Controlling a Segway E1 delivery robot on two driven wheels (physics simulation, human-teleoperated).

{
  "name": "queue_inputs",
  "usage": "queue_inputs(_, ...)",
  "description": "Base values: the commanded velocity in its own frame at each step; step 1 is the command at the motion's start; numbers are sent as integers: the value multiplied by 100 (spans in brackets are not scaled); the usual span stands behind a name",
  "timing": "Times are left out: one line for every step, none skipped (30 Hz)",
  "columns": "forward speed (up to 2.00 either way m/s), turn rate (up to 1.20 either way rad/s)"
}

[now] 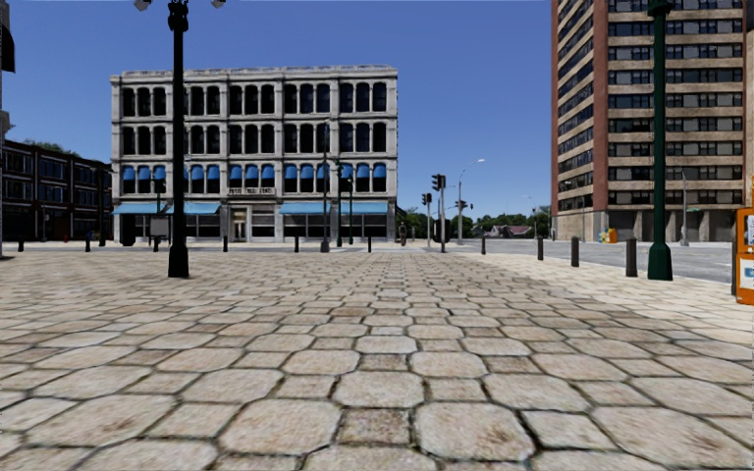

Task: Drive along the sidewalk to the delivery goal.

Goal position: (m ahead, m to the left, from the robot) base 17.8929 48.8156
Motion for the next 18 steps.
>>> queue_inputs(200,0)
queue_inputs(200,0)
queue_inputs(200,0)
queue_inputs(200,0)
queue_inputs(200,0)
queue_inputs(200,0)
queue_inputs(200,0)
queue_inputs(200,0)
queue_inputs(200,0)
queue_inputs(200,0)
queue_inputs(200,0)
queue_inputs(200,0)
queue_inputs(200,0)
queue_inputs(200,0)
queue_inputs(200,0)
queue_inputs(200,0)
queue_inputs(200,0)
queue_inputs(200,0)
